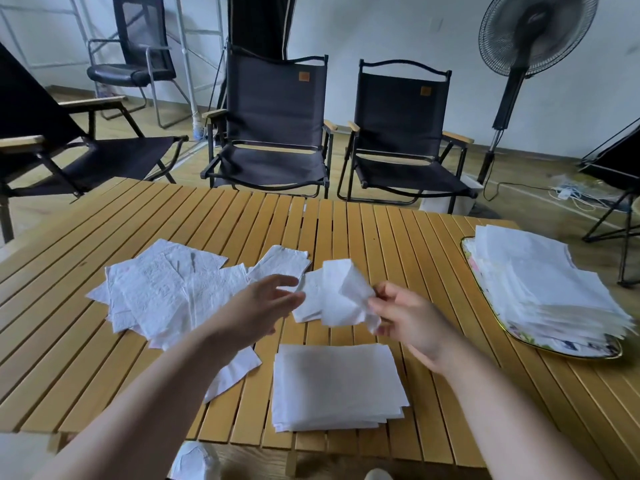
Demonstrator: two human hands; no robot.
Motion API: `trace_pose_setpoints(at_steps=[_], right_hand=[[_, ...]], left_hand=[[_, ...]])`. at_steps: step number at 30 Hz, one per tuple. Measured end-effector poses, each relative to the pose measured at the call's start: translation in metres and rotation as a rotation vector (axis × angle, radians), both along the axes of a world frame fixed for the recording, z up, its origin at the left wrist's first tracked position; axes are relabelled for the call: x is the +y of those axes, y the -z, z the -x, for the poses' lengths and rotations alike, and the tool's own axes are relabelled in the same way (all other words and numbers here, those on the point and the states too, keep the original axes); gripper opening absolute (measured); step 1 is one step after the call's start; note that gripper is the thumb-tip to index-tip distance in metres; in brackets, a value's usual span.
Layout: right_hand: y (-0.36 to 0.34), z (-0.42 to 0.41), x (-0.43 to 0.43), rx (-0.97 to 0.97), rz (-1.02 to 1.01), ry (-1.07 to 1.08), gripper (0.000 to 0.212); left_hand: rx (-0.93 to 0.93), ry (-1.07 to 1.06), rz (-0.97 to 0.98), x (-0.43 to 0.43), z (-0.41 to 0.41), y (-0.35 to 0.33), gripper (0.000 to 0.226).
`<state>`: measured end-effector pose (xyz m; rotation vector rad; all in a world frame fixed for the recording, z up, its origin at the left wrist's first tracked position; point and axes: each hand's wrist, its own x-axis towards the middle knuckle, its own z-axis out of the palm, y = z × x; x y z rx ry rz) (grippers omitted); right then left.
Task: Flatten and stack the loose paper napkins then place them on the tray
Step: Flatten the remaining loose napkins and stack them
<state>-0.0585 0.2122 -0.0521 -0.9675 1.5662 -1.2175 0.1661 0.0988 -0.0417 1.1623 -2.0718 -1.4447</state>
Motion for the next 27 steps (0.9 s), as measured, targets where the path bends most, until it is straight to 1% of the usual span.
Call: trace_pose_setpoints(at_steps=[1, 3, 5, 7, 8, 10, 11, 12, 13, 14, 16, 17, 19, 21, 23, 25, 26, 27], right_hand=[[0.0, 0.0, 0.006, -0.082, -0.042, -0.079, 0.014], [0.001, 0.0, 0.015, -0.144, -0.125, -0.178, 0.021], [0.001, 0.001, 0.019, -0.162, -0.15, -0.209, 0.026], [-0.001, -0.001, 0.02, -0.167, -0.148, -0.181, 0.029], [-0.004, -0.002, 0.022, -0.132, -0.145, -0.167, 0.037], [-0.006, -0.003, 0.024, 0.092, -0.145, -0.194, 0.063], [-0.005, -0.005, 0.025, 0.208, -0.148, -0.219, 0.071], [-0.004, -0.008, 0.024, 0.295, -0.142, -0.226, 0.071], [-0.003, -0.01, 0.022, 0.355, -0.128, -0.199, 0.066], [-0.002, -0.012, 0.02, 0.398, -0.113, -0.157, 0.054], [-0.005, -0.013, 0.016, 0.436, -0.088, -0.078, 0.021], [-0.006, -0.012, 0.016, 0.427, -0.085, -0.062, 0.008], [-0.01, -0.009, 0.018, 0.4, -0.114, -0.082, 0.014], [-0.01, -0.007, 0.021, 0.372, -0.187, -0.132, 0.016], [-0.007, -0.009, 0.022, 0.37, -0.245, -0.163, 0.014], [-0.003, -0.01, 0.02, 0.399, -0.25, -0.141, 0.007], [-0.001, -0.011, 0.019, 0.42, -0.244, -0.121, 0.013], [-0.001, -0.011, 0.018, 0.432, -0.238, -0.107, 0.024]], left_hand=[[0.057, 0.001, -0.108, 0.003, 0.002, -0.003, 0.033], [0.092, 0.015, -0.237, 0.008, 0.005, -0.005, 0.033], [0.079, 0.07, -0.285, 0.01, 0.007, -0.004, 0.029], [0.095, 0.103, -0.304, 0.013, 0.01, -0.003, 0.028], [0.114, 0.095, -0.31, 0.015, 0.012, -0.003, 0.027], [0.137, 0.05, -0.309, 0.017, 0.015, -0.004, 0.022], [0.138, 0.032, -0.307, 0.018, 0.016, -0.005, 0.019], [0.131, 0.024, -0.302, 0.018, 0.016, -0.005, 0.018], [0.118, 0.024, -0.295, 0.018, 0.016, -0.005, 0.018], [0.101, 0.026, -0.286, 0.018, 0.015, -0.005, 0.019], [0.06, 0.032, -0.263, 0.018, 0.014, -0.006, 0.017], [0.04, 0.039, -0.254, 0.017, 0.013, -0.006, 0.015], [-0.006, 0.069, -0.259, 0.018, 0.01, -0.008, 0.014], [-0.077, 0.118, -0.288, 0.018, 0.007, -0.009, 0.015], [-0.153, 0.169, -0.33, 0.02, 0.005, -0.01, 0.016], [-0.216, 0.211, -0.349, 0.021, 0.004, -0.009, 0.017], [-0.227, 0.236, -0.348, 0.021, 0.003, -0.009, 0.017], [-0.219, 0.263, -0.344, 0.021, 0.002, -0.009, 0.015]])
